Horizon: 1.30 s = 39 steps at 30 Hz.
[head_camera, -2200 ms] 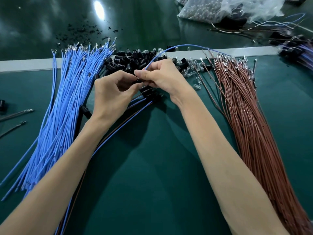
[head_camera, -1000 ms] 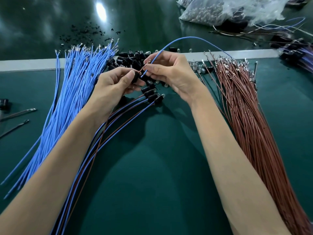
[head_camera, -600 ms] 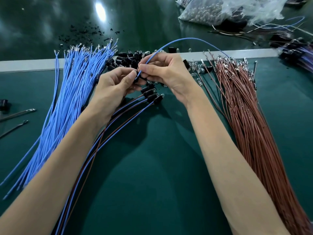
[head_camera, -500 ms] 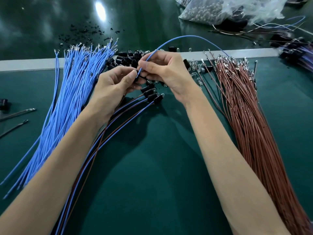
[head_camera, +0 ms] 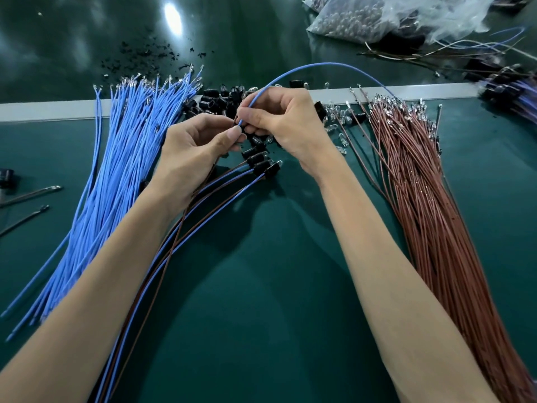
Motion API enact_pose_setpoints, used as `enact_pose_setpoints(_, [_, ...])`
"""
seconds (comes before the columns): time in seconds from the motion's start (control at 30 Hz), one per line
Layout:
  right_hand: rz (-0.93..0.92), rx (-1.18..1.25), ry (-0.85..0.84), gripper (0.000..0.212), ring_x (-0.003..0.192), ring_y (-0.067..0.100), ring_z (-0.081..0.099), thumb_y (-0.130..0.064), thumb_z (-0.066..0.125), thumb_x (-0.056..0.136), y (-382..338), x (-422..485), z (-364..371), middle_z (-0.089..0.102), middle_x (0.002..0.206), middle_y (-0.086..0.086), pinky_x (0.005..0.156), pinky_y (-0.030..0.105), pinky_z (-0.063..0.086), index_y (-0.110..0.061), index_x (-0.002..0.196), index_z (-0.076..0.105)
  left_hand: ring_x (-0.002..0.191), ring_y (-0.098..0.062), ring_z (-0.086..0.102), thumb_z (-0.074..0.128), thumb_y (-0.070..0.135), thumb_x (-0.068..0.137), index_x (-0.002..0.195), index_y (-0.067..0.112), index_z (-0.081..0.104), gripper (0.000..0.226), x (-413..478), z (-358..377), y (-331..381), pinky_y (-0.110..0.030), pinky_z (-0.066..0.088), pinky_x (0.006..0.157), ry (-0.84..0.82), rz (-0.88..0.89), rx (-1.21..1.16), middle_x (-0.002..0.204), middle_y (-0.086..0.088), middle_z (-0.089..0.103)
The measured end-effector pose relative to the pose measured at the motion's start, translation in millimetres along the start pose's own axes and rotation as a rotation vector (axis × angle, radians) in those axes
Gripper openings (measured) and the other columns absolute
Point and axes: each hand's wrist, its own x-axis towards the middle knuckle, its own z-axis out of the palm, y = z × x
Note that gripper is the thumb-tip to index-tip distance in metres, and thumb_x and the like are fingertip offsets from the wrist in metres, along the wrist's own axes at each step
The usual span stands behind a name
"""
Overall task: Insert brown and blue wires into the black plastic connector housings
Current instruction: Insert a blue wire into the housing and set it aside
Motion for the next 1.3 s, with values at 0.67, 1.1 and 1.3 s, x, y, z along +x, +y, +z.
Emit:
enact_pose_setpoints(0.67, [0.140,-0.163,-0.010,0.019,0.057,0.006,0.056,-0.006,0.070,0.084,3,1,3,0.064,0.062,-0.004,0.062,0.018,0.048,-0.018,0.069,0.066,0.069,-0.007,0.064,0.076,0.015,0.079,0.085,0.020,0.069,0.010,2,-2,-3,-0.018,0.052,0.072,0.038,0.045,0.181,0.071,0.010,0.071])
enact_pose_setpoints(1.1, [0.127,-0.241,-0.036,0.017,0.055,0.004,0.058,-0.008,0.067,0.088,2,3,1,0.064,0.065,-0.001,0.060,0.017,0.048,-0.015,0.072,0.065,0.071,-0.013,0.065,0.076,0.016,0.080,0.090,0.018,0.070,0.011,1,-3,0,-0.027,0.055,0.076,0.050,0.073,0.234,0.080,-0.002,0.071])
enact_pose_setpoints(1.3, [0.064,-0.257,-0.024,0.018,0.058,0.010,0.060,-0.004,0.069,0.084,3,3,2,0.064,0.064,0.000,0.066,0.026,0.054,-0.015,0.070,0.065,0.073,-0.015,0.066,0.076,0.016,0.079,0.089,0.018,0.072,0.012,0,-5,2,-0.033,0.056,0.078,0.032,0.098,0.240,0.083,-0.003,0.073])
